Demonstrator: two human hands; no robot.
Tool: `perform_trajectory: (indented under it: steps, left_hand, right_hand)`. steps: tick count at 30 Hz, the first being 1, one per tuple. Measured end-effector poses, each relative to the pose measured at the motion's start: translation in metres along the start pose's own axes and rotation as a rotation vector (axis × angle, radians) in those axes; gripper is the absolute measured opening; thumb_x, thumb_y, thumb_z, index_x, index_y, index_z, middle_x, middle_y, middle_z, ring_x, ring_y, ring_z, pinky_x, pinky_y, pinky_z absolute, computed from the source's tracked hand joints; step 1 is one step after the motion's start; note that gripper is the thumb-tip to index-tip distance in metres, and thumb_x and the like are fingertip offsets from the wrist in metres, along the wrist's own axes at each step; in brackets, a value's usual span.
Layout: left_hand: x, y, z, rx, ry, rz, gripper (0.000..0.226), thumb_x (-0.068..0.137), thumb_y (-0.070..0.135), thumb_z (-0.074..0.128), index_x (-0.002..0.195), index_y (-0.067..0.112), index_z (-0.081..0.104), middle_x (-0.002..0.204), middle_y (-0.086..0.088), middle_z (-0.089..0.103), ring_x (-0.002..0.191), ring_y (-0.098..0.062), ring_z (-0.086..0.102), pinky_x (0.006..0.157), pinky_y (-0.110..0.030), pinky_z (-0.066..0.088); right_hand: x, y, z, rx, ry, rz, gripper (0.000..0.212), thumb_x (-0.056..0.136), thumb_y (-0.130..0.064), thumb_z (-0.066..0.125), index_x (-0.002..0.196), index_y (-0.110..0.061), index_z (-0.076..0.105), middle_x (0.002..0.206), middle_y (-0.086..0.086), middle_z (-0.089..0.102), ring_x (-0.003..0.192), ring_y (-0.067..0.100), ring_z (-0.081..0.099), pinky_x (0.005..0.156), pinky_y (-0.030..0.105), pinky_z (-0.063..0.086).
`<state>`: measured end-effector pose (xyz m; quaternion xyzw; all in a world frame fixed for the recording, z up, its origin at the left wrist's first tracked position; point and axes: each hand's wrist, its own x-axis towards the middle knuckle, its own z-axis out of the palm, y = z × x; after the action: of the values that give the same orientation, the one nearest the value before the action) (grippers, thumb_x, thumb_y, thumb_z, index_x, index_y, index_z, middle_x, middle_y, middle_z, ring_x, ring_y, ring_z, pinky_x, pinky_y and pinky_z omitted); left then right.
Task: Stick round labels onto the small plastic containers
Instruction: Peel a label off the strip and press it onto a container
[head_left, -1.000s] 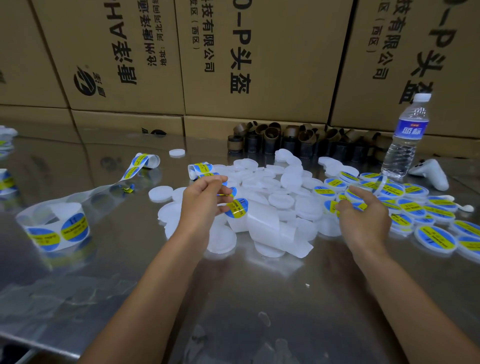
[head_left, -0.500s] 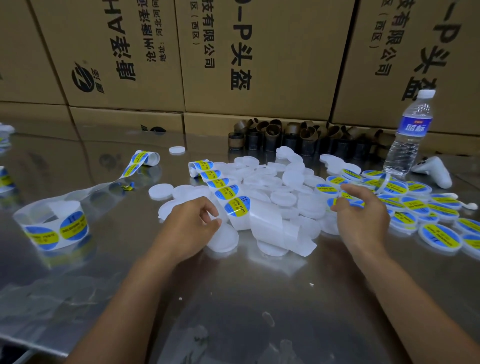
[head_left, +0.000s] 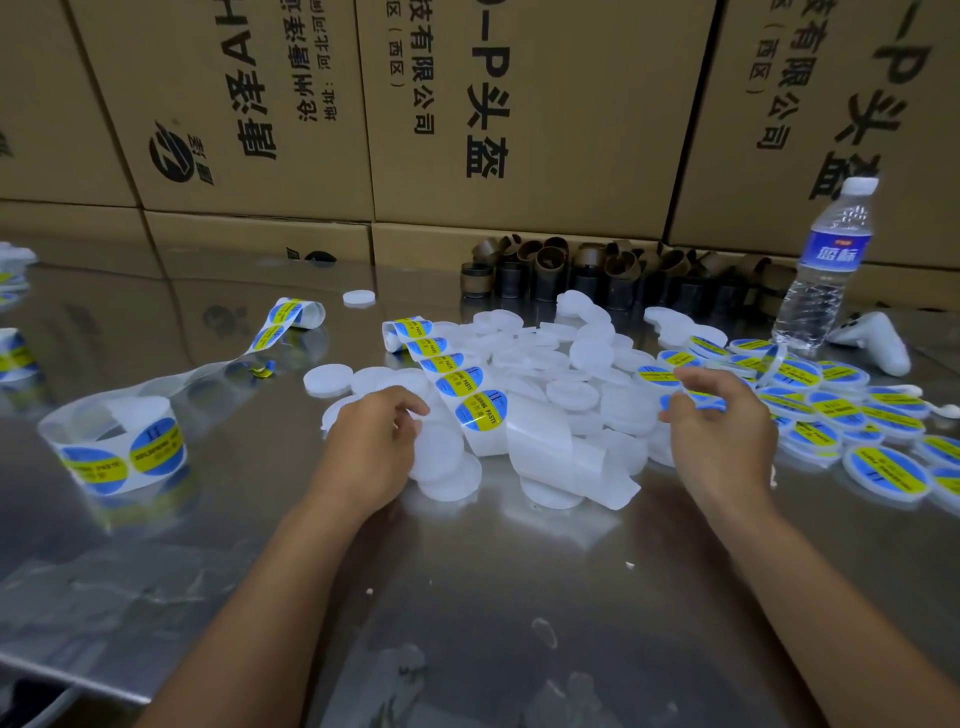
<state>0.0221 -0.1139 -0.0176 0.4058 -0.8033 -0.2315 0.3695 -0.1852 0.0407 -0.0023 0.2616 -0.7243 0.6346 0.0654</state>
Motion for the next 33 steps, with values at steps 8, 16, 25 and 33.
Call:
perform_trajectory:
  steps: [8,16,25,33]
  left_hand:
    - [-0.004,0.025,0.010,-0.371,0.239,0.241,0.026,0.094,0.008,0.046,0.100,0.029,0.061,0.090,0.008,0.056,0.078,0.003,0.051,0.068,-0.007,0.037]
    - [-0.007,0.037,0.019,-0.503,0.196,0.272,0.038,0.094,0.004,0.046,0.088,0.037,0.063,0.096,0.018,0.061,0.093,0.009,0.054,0.072,-0.005,0.038]
    - [-0.007,0.047,0.021,-0.982,-0.089,-0.119,0.024,0.092,0.012,0.059,0.084,0.030,0.073,0.086,0.010,0.073,0.085,-0.009,0.067,0.073,-0.023,0.055]
    - [-0.012,0.053,0.012,-1.099,-0.211,-0.146,0.023,0.066,0.018,0.061,0.082,0.029,0.073,0.083,0.003,0.062,0.071,-0.011,0.056,0.061,-0.025,0.047]
  right_hand:
    - [-0.022,-0.031,0.004,0.189,-0.128,-0.087,0.025,0.088,-0.005,0.054,0.086,-0.028,0.062,0.090,-0.008,0.064,0.074,0.016,0.063,0.057,0.013,0.043]
    - [-0.054,-0.064,0.033,0.404,-0.579,0.212,0.012,0.092,-0.015,0.056,0.085,-0.019,0.066,0.067,-0.003,0.064,0.043,0.008,0.049,0.050,0.015,0.043]
    - [-0.061,-0.057,0.051,0.393,-0.668,0.240,0.010,0.090,-0.025,0.061,0.095,-0.016,0.065,0.077,0.000,0.071,0.055,0.010,0.062,0.064,0.023,0.052]
    - [-0.063,-0.057,0.053,0.475,-0.772,0.315,0.023,0.090,-0.022,0.060,0.097,-0.001,0.068,0.077,0.005,0.068,0.054,0.008,0.054,0.060,0.018,0.046]
